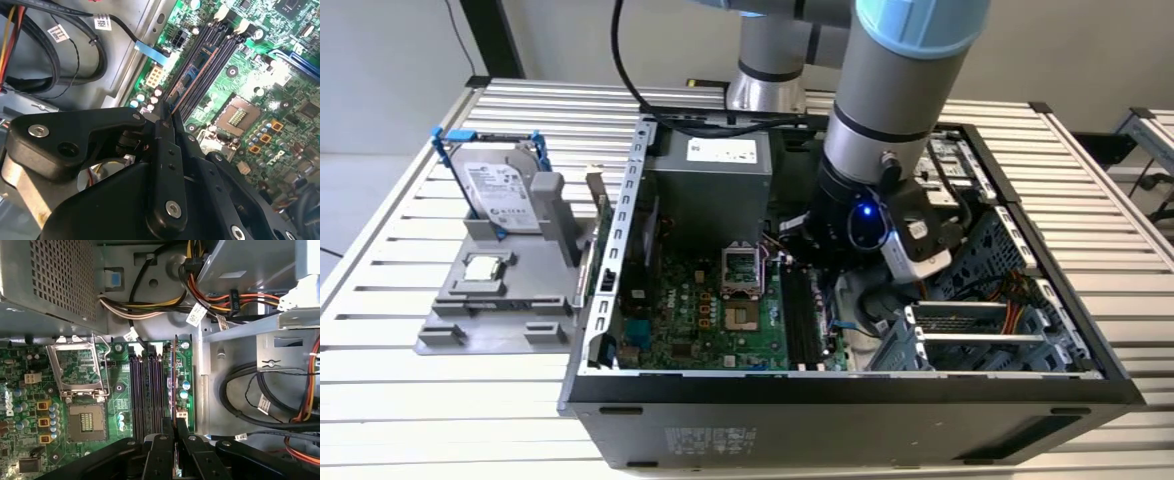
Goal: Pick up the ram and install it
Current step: 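Insert the ram into the slot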
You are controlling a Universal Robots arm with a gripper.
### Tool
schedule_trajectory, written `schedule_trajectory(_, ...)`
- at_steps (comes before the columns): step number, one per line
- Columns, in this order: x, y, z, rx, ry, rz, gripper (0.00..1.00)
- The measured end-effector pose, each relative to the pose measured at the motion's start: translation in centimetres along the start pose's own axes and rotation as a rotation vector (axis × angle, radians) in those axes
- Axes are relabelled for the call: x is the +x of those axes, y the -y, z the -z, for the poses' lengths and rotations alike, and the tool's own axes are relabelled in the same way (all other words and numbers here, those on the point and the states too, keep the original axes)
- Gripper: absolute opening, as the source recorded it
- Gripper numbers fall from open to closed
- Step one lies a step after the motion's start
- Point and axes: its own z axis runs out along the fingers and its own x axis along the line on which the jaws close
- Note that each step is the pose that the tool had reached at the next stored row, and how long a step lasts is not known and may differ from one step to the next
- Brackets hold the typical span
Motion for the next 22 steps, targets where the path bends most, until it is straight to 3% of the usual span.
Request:
schedule_trajectory(7,-0.01,0.07,-0.51,0.0002,-0.0003,0.006,0.00)
schedule_trajectory(17,-0.11,1.48,-1.13,-0.0004,-0.0004,0.023,0.00)
schedule_trajectory(22,0.18,1.64,-1.41,-0.0007,-0.0004,0.030,0.00)
